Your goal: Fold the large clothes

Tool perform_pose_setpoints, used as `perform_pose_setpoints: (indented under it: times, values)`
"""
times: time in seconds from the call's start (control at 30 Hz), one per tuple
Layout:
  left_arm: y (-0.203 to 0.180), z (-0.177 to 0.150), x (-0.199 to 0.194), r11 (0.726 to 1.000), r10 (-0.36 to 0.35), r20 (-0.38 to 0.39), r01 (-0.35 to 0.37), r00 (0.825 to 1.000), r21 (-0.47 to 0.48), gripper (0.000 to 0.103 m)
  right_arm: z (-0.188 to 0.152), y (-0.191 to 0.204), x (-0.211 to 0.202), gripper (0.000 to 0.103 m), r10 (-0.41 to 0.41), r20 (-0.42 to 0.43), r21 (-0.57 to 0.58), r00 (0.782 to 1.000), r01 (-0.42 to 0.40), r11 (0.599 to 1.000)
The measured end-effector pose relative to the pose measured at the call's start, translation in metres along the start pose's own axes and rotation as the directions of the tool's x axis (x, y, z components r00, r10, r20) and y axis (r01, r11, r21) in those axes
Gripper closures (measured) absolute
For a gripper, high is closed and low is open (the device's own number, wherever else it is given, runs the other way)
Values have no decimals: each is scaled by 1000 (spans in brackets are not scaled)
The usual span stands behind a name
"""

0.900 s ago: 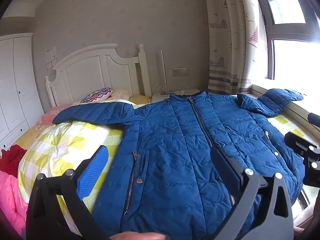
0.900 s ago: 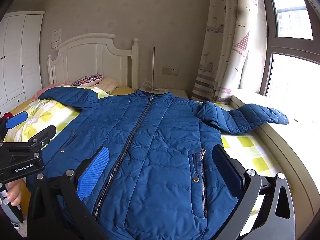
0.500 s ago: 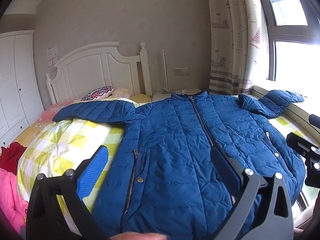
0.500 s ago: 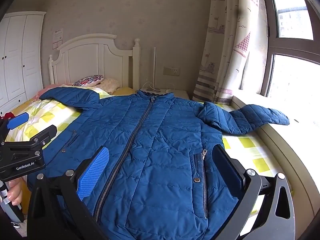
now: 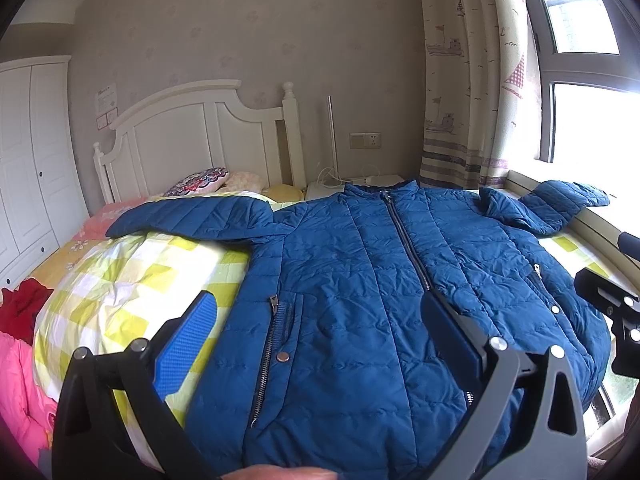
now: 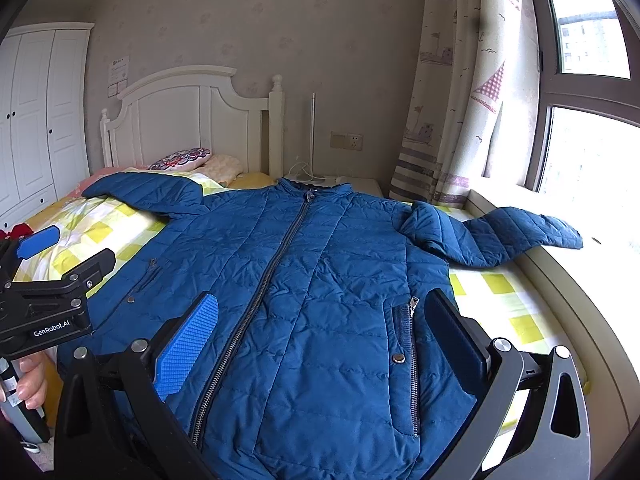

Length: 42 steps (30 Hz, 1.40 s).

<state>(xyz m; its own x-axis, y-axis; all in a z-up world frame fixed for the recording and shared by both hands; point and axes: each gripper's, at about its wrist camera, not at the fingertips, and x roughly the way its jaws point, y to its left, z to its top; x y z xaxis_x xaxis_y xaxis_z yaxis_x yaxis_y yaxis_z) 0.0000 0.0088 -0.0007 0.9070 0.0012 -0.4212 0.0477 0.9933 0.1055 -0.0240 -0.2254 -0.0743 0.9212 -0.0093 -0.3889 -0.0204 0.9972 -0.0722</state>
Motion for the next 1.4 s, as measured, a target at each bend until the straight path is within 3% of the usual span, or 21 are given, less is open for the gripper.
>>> perform_pose_setpoints:
  times: [1.4]
  values:
    - [5, -4, 2, 1000, 1, -4, -1, 1000, -8, 2, -8, -2, 10, 4, 25, -23, 14, 999, -25, 1000]
